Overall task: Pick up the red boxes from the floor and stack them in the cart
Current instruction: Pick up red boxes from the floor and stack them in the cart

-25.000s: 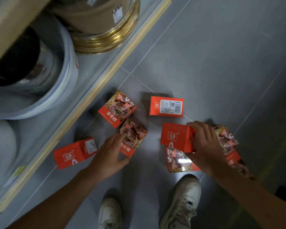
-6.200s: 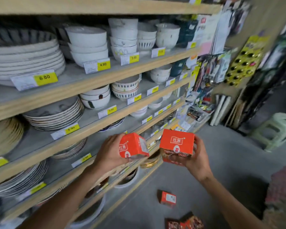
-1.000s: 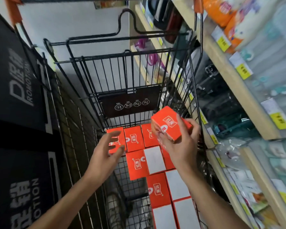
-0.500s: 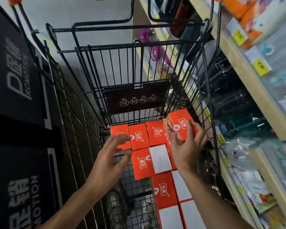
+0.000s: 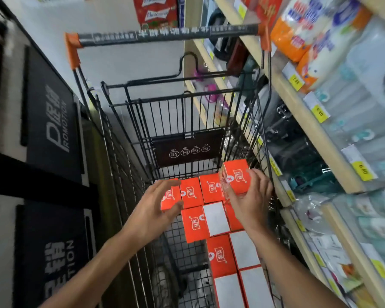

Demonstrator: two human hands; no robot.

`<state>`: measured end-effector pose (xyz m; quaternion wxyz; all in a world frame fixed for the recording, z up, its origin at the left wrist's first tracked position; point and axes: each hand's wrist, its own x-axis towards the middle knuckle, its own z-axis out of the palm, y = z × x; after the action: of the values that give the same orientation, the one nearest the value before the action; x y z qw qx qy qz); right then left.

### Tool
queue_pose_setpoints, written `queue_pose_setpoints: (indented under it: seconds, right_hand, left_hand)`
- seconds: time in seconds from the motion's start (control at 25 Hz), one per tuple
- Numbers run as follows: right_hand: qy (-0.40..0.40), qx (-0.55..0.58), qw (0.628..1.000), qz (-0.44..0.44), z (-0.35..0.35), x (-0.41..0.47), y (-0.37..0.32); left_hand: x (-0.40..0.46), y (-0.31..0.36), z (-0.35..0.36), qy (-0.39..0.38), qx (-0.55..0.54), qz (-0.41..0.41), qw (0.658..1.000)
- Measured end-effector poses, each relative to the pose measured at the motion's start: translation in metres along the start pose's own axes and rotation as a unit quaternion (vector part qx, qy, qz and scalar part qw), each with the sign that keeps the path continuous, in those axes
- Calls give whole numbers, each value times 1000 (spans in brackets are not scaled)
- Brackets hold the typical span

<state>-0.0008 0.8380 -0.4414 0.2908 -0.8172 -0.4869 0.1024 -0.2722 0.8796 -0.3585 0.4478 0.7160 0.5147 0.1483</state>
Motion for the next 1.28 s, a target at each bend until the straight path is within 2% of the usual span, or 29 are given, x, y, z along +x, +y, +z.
queue_pose_setpoints:
  seconds: [0.12, 0.24, 0.36, 0.48, 0.68, 0.88, 1.0, 1.16, 1.28]
  right_hand:
    - [-100, -38, 993, -56, -60, 15, -25]
    - [-189, -86, 969, -133, -131, 36, -64]
    - [-202, -100, 955, -194, -199, 54, -101]
    - [-233, -126, 940, -212, -247, 64, -127]
    - [-189, -131, 946, -227, -339, 42, -174]
    - [-141, -167, 954, -203, -407, -19, -201]
    - [-123, -194, 960, -161, -437, -73, -207]
    - [-100, -213, 966, -103, -477, -144, -186]
    - [-73, -219, 972, -42, -521, -207, -156]
  left_hand:
    - [-1, 48, -41, -13, 97, 18, 995]
    - [-15, 112, -87, -31, 215, 58, 974]
    - [-38, 165, -123, 9, 306, 100, 947]
    - [-62, 207, -147, 42, 349, 125, 928]
    - [-100, 271, -187, 67, 368, 179, 910]
    - [-133, 290, -207, 80, 335, 256, 903]
    - [-148, 290, -204, 53, 307, 313, 897]
    - [-152, 312, -166, -1, 280, 384, 880]
    - [-167, 349, -114, -62, 250, 462, 848]
